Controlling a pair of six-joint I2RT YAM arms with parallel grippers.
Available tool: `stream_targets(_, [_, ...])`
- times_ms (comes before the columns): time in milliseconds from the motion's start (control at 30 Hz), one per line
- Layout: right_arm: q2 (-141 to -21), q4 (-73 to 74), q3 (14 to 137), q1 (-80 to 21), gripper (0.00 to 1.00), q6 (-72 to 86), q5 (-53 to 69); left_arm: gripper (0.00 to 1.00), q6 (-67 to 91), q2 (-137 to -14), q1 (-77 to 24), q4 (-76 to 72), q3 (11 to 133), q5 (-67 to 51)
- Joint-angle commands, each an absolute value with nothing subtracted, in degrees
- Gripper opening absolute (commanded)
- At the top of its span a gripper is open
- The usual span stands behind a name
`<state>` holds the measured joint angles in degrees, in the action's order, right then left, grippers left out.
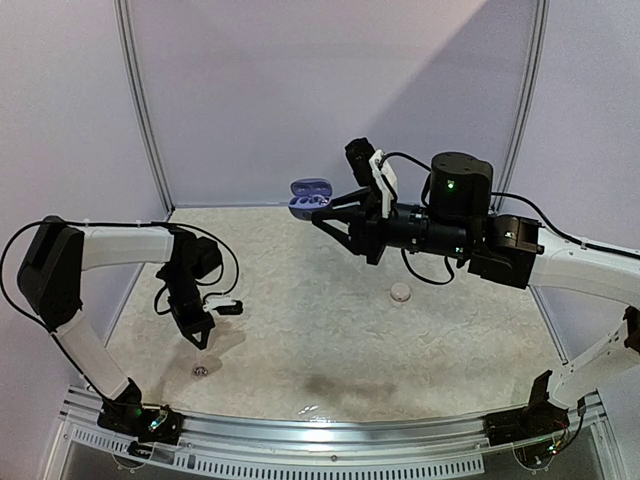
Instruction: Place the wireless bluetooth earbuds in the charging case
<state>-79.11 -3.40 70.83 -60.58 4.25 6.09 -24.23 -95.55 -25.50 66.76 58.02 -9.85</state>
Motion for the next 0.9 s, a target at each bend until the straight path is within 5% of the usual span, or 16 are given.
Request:
stream_targets(0, [-78.39, -2.42, 70.58, -60.28, 0.00, 4.44, 5.27, 0.17, -26.62, -94.99, -26.24, 68.01, 58.01, -9.84])
stream_targets(100, [-78.33, -2.34, 70.49, -60.25, 0.00, 4.39, 5.21, 0.28, -29.09, -95.23, -26.19, 68.62, 57.17, -8.67])
stream_targets(867, [-78.40, -2.90, 70.05, -60.26, 0.00, 5.16, 5.14, 0.40, -33.41, -92.70, -27.80, 63.43, 50.09, -7.70])
